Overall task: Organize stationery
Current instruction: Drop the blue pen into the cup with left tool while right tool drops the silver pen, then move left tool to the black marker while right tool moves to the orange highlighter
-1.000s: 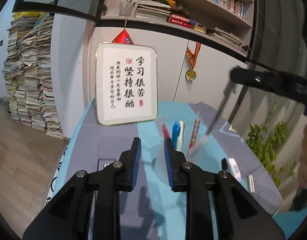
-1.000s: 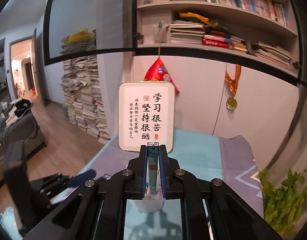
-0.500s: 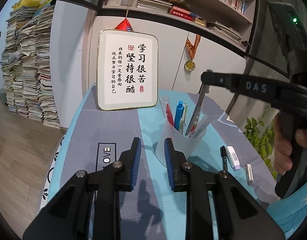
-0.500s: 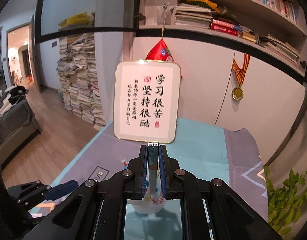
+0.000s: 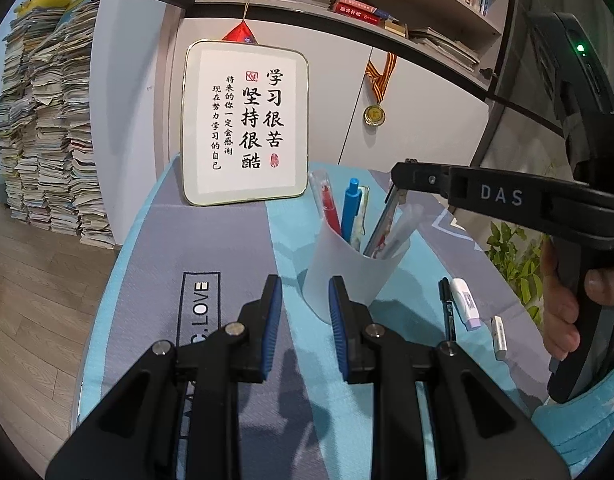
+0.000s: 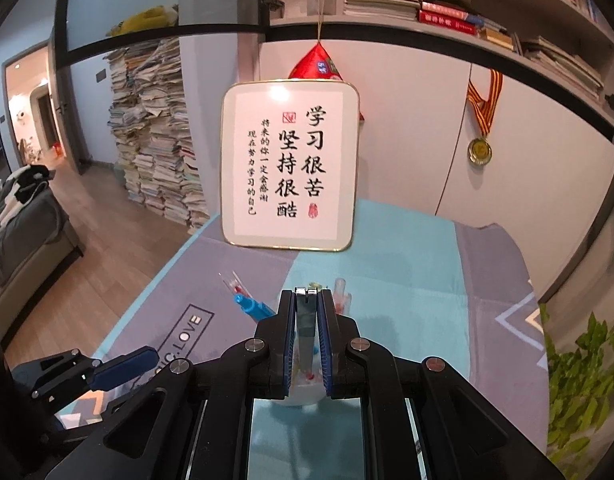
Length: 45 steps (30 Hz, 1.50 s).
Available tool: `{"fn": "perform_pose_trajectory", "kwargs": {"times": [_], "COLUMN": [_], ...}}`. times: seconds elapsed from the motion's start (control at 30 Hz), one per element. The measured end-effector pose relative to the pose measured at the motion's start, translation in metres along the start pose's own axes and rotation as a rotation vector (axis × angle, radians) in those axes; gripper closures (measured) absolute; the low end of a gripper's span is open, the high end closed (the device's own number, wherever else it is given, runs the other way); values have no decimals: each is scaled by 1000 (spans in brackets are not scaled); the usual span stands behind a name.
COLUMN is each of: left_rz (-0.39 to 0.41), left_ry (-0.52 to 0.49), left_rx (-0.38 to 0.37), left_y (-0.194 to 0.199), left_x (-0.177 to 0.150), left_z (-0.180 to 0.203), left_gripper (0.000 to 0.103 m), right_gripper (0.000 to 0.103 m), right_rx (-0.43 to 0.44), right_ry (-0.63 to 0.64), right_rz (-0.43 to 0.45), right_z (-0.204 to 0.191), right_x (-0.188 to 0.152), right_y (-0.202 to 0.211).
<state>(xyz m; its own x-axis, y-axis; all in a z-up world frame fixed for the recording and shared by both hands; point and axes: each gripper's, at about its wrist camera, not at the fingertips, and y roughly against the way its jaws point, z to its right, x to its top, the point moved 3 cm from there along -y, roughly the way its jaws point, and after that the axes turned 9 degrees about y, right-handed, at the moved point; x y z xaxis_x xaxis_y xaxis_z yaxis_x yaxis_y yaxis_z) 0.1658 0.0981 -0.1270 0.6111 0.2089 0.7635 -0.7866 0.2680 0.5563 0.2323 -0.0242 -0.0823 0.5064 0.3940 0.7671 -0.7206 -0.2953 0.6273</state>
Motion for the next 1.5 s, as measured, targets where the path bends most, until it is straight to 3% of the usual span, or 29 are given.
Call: {"fn": "perform_pose_trajectory", "kwargs": {"times": [0.23,0.5,0.8,1.2,1.4,1.5], "left_rz": [-13,-37,-65,-259,-372,-391], "left_ry": [-9,-42,-120,-227,-240,-255], "left_rx": [-3,-20,-81,-160,-154,-112], "left_y": [-1,-4,-9,-66,-97,-109], "left_x": [-3,-11,-23,-56,-76,-81], "left_z": [5,20,60,132,148,148], "left_gripper": [81,81,81,81,82,84], "right_gripper": [91,91,91,91,91,91], "right_rx": [14,-21,-109,-126,-95,-77], "right_ry": [-17,-73,-228,-367,-403,-400], "right_rz": [-5,46,-14,-75,-72,-73], "right_z": [4,29,92,143,153,151], "right_x": [-8,-21,-78,-152,-170,-176], "right_y": [6,42,68,86,87,87]}}
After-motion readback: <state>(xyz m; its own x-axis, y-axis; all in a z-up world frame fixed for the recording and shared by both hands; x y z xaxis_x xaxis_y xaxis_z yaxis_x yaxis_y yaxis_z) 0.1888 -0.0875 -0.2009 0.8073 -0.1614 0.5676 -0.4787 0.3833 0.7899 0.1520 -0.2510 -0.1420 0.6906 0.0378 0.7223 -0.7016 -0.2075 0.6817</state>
